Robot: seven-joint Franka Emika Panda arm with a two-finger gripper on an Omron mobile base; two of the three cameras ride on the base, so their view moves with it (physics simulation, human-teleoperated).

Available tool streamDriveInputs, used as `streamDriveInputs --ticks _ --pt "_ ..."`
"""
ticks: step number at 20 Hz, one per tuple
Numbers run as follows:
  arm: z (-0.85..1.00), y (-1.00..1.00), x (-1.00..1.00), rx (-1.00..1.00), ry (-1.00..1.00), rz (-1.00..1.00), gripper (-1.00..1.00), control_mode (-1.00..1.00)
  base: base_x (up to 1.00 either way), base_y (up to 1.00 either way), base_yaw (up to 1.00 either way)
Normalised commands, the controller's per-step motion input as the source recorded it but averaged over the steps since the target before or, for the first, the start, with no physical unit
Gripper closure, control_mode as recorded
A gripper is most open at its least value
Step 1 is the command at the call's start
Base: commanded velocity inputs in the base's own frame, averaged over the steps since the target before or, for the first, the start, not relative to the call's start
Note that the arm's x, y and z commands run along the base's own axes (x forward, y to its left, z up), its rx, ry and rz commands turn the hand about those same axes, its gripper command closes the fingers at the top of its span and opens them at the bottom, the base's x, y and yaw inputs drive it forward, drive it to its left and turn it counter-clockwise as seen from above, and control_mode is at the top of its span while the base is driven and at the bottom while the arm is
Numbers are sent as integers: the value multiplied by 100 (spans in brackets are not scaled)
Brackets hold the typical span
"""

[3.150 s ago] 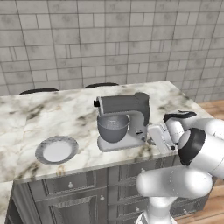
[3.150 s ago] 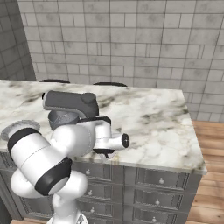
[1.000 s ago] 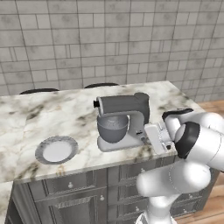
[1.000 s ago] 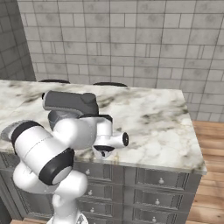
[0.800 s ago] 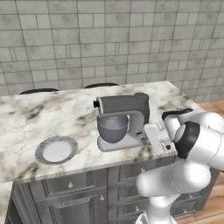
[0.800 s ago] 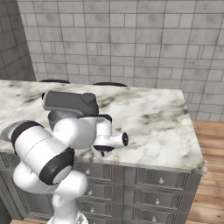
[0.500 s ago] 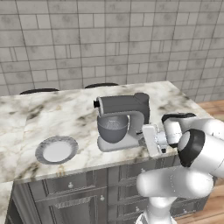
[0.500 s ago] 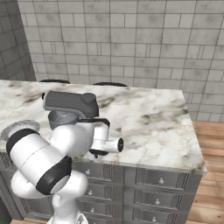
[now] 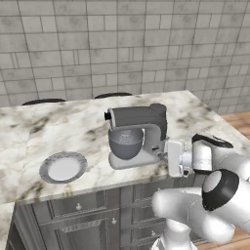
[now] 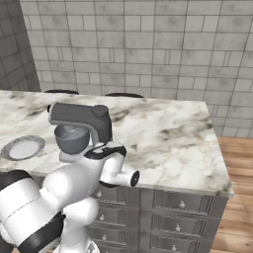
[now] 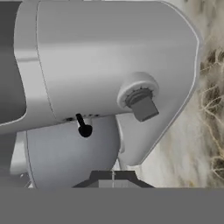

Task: Add butter and sugar cubes to the stand mixer bowl and then turn on the stand mixer to begin making frosting.

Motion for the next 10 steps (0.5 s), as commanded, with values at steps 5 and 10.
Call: streamDriveInputs --ticks 5,10 --pt "65 -31 0 -6 0 -25 100 -100 0 0 0" --pt "49 -17 -13 -20 2 -12 100 -100 0 0 0"
